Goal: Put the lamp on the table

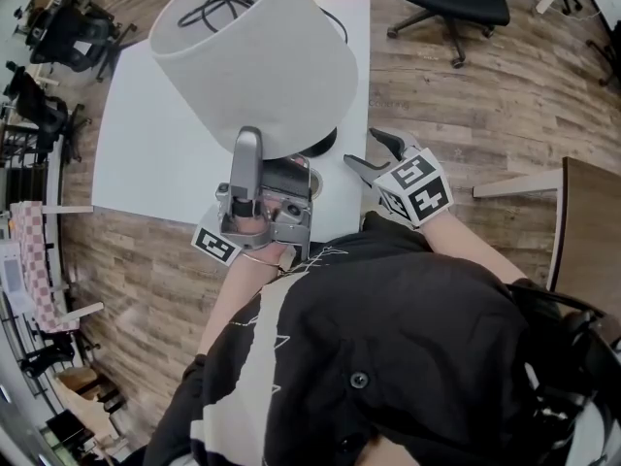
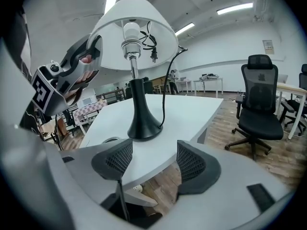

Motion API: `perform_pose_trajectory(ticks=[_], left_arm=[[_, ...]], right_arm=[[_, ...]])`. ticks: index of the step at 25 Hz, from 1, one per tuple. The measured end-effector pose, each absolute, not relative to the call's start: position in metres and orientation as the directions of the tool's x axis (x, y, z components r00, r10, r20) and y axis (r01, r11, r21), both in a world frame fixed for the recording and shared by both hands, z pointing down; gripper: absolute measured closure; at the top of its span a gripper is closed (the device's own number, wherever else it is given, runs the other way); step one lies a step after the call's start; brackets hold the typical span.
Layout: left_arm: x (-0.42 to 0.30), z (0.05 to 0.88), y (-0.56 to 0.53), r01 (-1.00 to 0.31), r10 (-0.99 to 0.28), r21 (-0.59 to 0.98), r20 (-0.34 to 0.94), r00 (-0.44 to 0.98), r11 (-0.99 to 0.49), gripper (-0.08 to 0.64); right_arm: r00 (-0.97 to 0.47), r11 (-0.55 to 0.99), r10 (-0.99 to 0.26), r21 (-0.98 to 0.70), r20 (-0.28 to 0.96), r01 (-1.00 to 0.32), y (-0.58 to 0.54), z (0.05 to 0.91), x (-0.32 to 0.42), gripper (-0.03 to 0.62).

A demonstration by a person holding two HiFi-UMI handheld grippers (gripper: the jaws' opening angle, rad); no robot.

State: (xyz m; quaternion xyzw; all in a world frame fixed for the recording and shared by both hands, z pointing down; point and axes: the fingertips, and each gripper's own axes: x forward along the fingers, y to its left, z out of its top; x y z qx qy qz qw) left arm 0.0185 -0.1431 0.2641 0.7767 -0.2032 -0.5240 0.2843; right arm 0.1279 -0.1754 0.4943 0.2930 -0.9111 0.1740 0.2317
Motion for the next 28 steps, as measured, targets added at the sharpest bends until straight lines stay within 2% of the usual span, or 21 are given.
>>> perform_pose_trajectory(ticks=[28], left_arm=[[0.028,0.267,-0.137,-0.047,-0.616,0.653,-0.686,0.388,-0.756,0.518]], right_arm=[[-0.71,0.735,-0.472,-0.212,0.522,-0.644,-0.177,0.495,0.144,0.295]])
